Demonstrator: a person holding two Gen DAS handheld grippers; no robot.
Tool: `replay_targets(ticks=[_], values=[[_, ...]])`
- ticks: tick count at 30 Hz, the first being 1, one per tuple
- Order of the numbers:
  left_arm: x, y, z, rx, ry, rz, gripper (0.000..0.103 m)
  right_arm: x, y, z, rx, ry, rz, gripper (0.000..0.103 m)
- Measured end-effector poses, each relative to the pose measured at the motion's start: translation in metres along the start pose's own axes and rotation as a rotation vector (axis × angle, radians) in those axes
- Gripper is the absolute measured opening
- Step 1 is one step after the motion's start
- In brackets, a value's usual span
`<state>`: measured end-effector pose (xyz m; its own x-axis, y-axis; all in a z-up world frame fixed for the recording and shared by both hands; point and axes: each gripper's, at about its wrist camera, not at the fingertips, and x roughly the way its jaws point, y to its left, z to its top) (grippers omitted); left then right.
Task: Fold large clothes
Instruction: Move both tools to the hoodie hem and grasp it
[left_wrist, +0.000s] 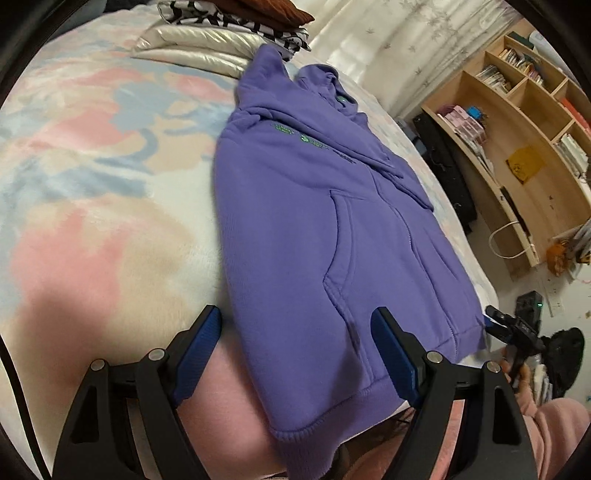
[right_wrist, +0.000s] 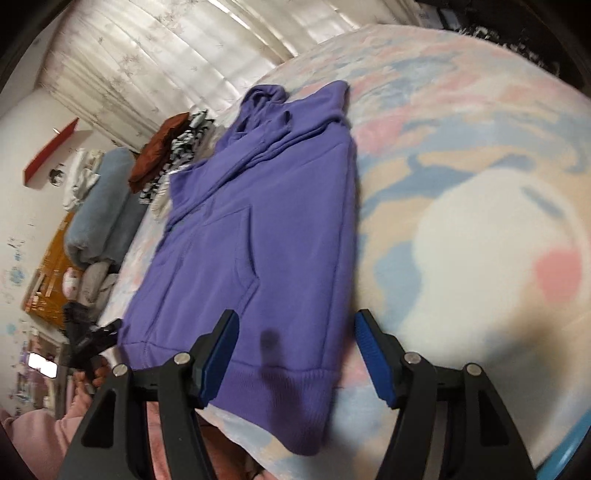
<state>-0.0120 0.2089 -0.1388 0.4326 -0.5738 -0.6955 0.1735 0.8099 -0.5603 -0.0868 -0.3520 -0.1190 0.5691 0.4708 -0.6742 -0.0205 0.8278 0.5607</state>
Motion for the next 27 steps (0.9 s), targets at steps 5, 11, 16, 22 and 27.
replay_targets(ticks=[5, 11, 16, 22, 27], values=[[0.005, 0.003, 0.005, 0.016, 0.017, -0.049, 0.081, 0.016, 0.004, 0.003, -0.031, 0.019, 0.067, 0.064], [0.015, -0.001, 0.011, 0.048, 0.027, -0.096, 0.081, 0.031, 0.012, 0.009, -0.062, 0.033, 0.108, 0.059], [0.027, -0.007, 0.016, 0.064, 0.025, -0.155, 0.08, 0.045, 0.012, 0.017, -0.059, 0.052, 0.146, 0.041], [0.051, -0.014, 0.023, 0.017, -0.03, -0.109, 0.017, 0.06, 0.013, 0.026, -0.023, 0.055, 0.172, 0.012], [0.043, -0.018, 0.018, -0.012, -0.114, -0.091, 0.01, 0.049, 0.019, 0.025, -0.026, 0.003, 0.179, 0.008]])
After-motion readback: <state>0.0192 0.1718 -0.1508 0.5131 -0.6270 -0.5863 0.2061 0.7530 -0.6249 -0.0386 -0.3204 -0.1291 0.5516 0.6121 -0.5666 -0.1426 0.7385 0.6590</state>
